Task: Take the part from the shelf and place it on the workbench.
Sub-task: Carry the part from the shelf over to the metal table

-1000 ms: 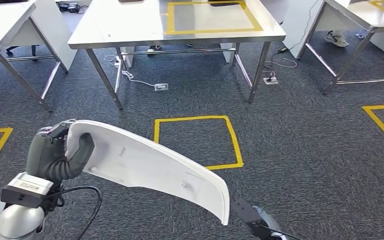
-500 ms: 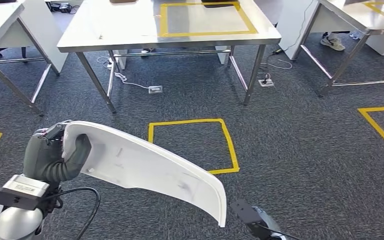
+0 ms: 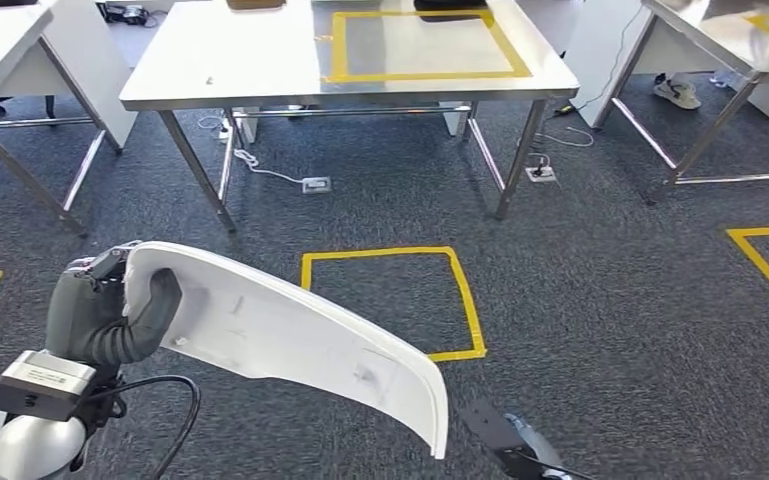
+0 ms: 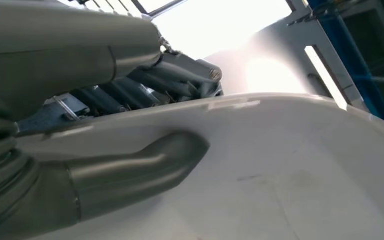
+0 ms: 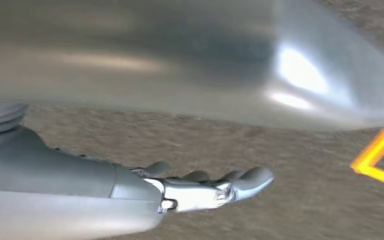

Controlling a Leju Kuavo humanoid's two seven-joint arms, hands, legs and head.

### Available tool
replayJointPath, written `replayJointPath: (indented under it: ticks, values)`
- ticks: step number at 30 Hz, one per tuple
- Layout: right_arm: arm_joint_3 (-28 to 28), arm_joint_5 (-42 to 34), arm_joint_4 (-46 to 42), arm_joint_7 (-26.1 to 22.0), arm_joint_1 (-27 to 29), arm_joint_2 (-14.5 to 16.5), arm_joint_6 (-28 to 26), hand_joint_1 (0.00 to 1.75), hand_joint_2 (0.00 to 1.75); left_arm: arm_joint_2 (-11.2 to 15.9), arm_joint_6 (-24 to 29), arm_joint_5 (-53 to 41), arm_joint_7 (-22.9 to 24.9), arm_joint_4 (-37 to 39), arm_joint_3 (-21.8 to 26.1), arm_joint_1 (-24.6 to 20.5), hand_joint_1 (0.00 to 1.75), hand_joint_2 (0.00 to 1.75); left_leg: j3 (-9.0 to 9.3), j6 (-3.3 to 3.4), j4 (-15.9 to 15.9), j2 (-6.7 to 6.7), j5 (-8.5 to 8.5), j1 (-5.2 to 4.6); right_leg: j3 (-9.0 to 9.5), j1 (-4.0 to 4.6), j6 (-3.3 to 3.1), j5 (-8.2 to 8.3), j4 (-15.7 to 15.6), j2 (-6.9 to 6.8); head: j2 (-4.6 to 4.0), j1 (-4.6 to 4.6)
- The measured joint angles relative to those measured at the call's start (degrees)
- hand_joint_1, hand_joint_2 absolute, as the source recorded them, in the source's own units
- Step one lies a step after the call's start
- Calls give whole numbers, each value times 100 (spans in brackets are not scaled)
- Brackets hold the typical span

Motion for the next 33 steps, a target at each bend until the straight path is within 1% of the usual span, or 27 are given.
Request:
replayJointPath:
  ticks: [2, 3, 4, 5, 7, 8, 9, 10, 12, 13, 14, 16, 17, 18, 19, 20, 22, 23, 24, 25, 26, 27, 28, 29, 30, 31, 33]
  values:
    - [-1, -7, 1, -2, 19, -1, -8, 0, 0, -1, 0, -1, -3, -15, 8, 3, 175, 175, 17, -62, 32, 1, -15, -2, 37, -8, -70, 23, -28, 11, -1, 2]
    - [-1, -9, 1, -4, 22, -2, -14, 0, 0, -1, 0, -1, -6, -22, 14, 1, 175, 175, -5, -85, 131, 2, -32, -1, 80, -24, -102, 14, -46, 18, 0, -2]
    - [-2, -10, 1, -6, 17, -2, -22, 0, 0, -1, 0, -1, -9, -29, 22, -5, 175, 175, -88, -108, 319, 3, -91, 4, 128, -36, -131, 1, -62, 24, -1, -5]
    - [-2, -10, 1, -8, 13, -2, -30, 0, 0, -1, 0, -1, -11, -32, 28, -6, 175, 175, -245, -134, 612, 2, -198, 14, 171, -47, -156, -20, -77, 27, 0, -9]
    - [-2, -10, 1, -8, 12, -2, -39, 0, 0, 0, 0, -1, -13, -27, 35, 4, 175, 175, -676, -186, 1290, 2, -468, 32, 222, -50, -182, -70, -80, 30, 0, -12]
    - [-2, -10, 2, -7, 16, -2, -41, 0, 0, 2, 0, -1, -13, -22, 36, 13, 175, 175, -855, -207, 1502, 2, -530, 42, 246, -50, -181, -95, -79, 33, 0, -11]
    - [-2, -8, 2, -7, 18, -2, -41, 0, 0, 3, 0, -2, -13, -17, 37, 19, 175, 175, -946, -219, 1530, 3, -476, 49, 278, -53, -174, -121, -78, 37, 1, -11]
    - [-2, -5, 2, -6, 18, -2, -41, 0, 0, 5, 0, -2, -13, -14, 38, 19, 175, 175, -935, -225, 1363, 3, -304, 56, 317, -56, -162, -149, -78, 43, 1, -11]
    - [-2, 0, 1, -6, 13, 0, -42, 0, 0, 6, 0, -1, -13, -15, 39, 18, 175, 175, -702, -219, 639, 2, 195, 66, 404, -66, -119, -209, -74, 55, 0, -13]
    - [-2, 0, 1, -4, 7, 1, -45, 0, 0, 6, 0, -1, -13, -15, 39, 17, 175, 175, -599, -200, 322, 2, 318, 60, 425, -65, -90, -231, -68, 60, -1, -14]
    - [-2, -2, 1, -1, 1, 1, -51, 0, 0, 5, 0, -1, -13, -17, 39, 18, 175, 175, -534, -170, 120, 1, 393, 52, 426, -61, -56, -249, -66, 64, -1, -14]
    - [-2, -5, 1, 7, -9, 2, -67, 0, 0, 5, 0, -2, -13, -21, 41, 18, 175, 175, -525, -83, 47, -5, 382, 25, 409, -55, 18, -267, -70, 67, -1, -12]
    - [-2, -7, 1, 10, -13, 2, -75, 0, 0, 5, -2, -2, -14, -25, 42, 17, 175, 175, -512, -41, 42, -7, 425, 27, 411, -63, 58, -283, -70, 64, 0, -10]
    - [-2, -9, 1, 10, -18, 3, -82, 0, 0, 4, -5, -2, -17, -25, 43, 13, 175, 175, -497, -3, 30, -9, 436, 28, 406, -71, 92, -317, -31, 58, 0, -9]
    - [-2, -11, 1, 10, -27, 5, -87, 0, 0, 3, -9, -2, -22, -25, 44, 5, 175, 175, -478, 34, 15, -6, 437, 33, 356, -77, 118, -394, 93, 53, -1, -10]
    - [-1, -17, 1, 10, -35, 7, -94, 0, 0, 2, -19, -2, -30, -21, 44, -4, 175, 175, -459, 65, 1, 1, 433, 39, 233, -79, 137, -527, 349, 48, -1, -9]
    - [0, -32, 2, 10, -37, 11, -110, 0, 0, 1, -43, -2, -45, -4, 45, -17, 175, 175, -447, 111, 2, 11, 408, 26, -183, -71, 151, -845, 1112, 44, -1, -9]
    - [0, -40, 3, 11, -31, 11, -119, 0, 0, 1, -54, -2, -49, 9, 45, -18, 175, 175, -441, 124, 3, 12, 396, 16, -378, -69, 151, -930, 1431, 44, -1, -8]
    - [0, -45, 4, 11, -26, 11, -127, 0, 0, 1, -60, -2, -50, 20, 45, -18, 175, 175, -430, 132, 5, 10, 384, 7, -486, -66, 143, -906, 1564, 44, -1, -8]
    - [0, -47, 5, 10, -23, 11, -134, 0, 0, 1, -63, -2, -50, 29, 45, -20, 175, 175, -412, 134, 6, 6, 371, 0, -478, -62, 128, -768, 1465, 44, -1, -9]
    - [0, -49, 5, 8, -22, 12, -142, 0, 0, 1, -68, -2, -50, 34, 45, -24, 175, 175, -387, 131, 6, 2, 355, -6, -361, -56, 104, -555, 1164, 44, 0, -8]
    - [-1, -52, 5, 5, -23, 12, -149, 0, 0, 1, -72, -2, -50, 36, 45, -33, 175, 175, -360, 123, 6, 0, 337, -10, -177, -42, 69, -327, 745, 42, 0, -9]
    - [-2, -57, 5, 3, -27, 12, -154, 0, 0, 0, -75, -2, -50, 38, 45, -47, 175, 175, -341, 103, 13, -4, 315, -22, -6, -23, 36, -164, 365, 36, 0, -9]
    - [-3, -61, 5, 0, -31, 12, -158, 0, 0, -1, -80, -2, -50, 39, 45, -62, 175, 175, -329, 78, 17, -5, 296, -31, 113, -3, 6, -73, 100, 32, 1, -9]
    - [-4, -65, 5, -2, -34, 12, -160, 0, 0, -1, -85, -2, -50, 40, 45, -75, 175, 175, -323, 45, 17, -6, 282, -36, 168, 16, -19, -51, -32, 29, 0, -10]
    - [-4, -68, 5, -4, -37, 13, -161, 0, 0, -1, -92, -2, -50, 42, 44, -85, 175, 175, -317, 10, 10, -5, 273, -40, 171, 30, -37, -67, -51, 29, -1, -10]
    - [-5, -65, 5, -9, -37, 16, -157, 0, 0, 1, -102, -2, -50, 42, 42, -104, 175, 175, -301, -60, 16, -1, 245, -38, 197, 9, -88, -57, -86, 37, -1, -10]
